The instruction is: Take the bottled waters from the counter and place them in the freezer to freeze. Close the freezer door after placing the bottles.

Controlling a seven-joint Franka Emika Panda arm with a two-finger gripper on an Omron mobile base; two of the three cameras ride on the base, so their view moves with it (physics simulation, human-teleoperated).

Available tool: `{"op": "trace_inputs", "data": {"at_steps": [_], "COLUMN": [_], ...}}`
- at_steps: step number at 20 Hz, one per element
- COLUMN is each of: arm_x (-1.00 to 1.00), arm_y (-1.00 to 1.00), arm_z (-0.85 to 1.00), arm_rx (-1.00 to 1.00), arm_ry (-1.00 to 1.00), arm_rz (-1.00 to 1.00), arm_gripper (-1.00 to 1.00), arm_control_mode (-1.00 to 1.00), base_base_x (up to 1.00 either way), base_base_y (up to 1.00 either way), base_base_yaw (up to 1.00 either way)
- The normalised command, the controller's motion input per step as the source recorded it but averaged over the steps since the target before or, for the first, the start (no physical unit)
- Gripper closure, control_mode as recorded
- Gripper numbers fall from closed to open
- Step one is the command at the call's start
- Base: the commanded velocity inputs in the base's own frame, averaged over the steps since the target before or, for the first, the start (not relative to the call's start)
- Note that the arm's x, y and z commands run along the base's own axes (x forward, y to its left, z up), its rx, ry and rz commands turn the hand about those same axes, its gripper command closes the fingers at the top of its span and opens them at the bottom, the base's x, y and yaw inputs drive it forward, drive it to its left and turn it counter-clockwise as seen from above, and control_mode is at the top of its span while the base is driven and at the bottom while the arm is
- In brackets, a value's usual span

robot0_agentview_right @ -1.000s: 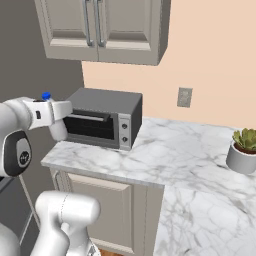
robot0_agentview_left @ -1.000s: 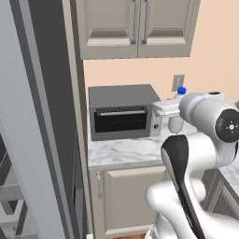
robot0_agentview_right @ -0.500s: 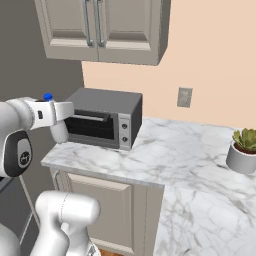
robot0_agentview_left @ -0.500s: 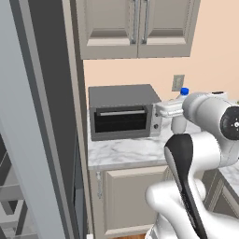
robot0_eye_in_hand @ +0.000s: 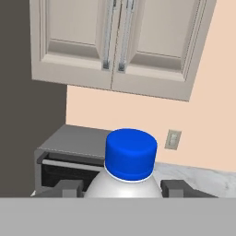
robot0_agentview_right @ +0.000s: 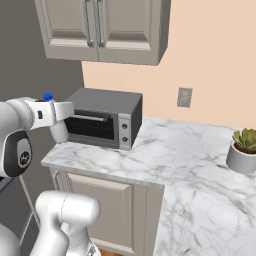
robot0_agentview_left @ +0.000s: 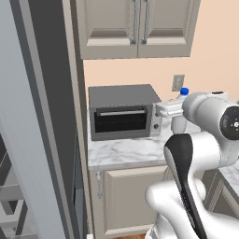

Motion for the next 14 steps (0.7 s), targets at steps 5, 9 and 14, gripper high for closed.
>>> {"op": "trace_inputs", "data": {"at_steps": [5,9,14], "arm_x": [0.0,0.0,0.0], "arm_y": [0.0,0.0,0.0], "arm_z": [0.0,0.0,0.0], "arm_rx": [0.0,0.0,0.0], "arm_ry": [0.0,0.0,0.0], "arm_rz": [0.0,0.0,0.0], "arm_gripper": [1.0,1.0,1.0], "arm_control_mode": [1.0,1.0,1.0], "base_base_x": [0.0,0.0,-0.12], "base_base_y": [0.23,0.38,0.44], "base_base_yaw": [-0.02,-0.05,-0.02]}}
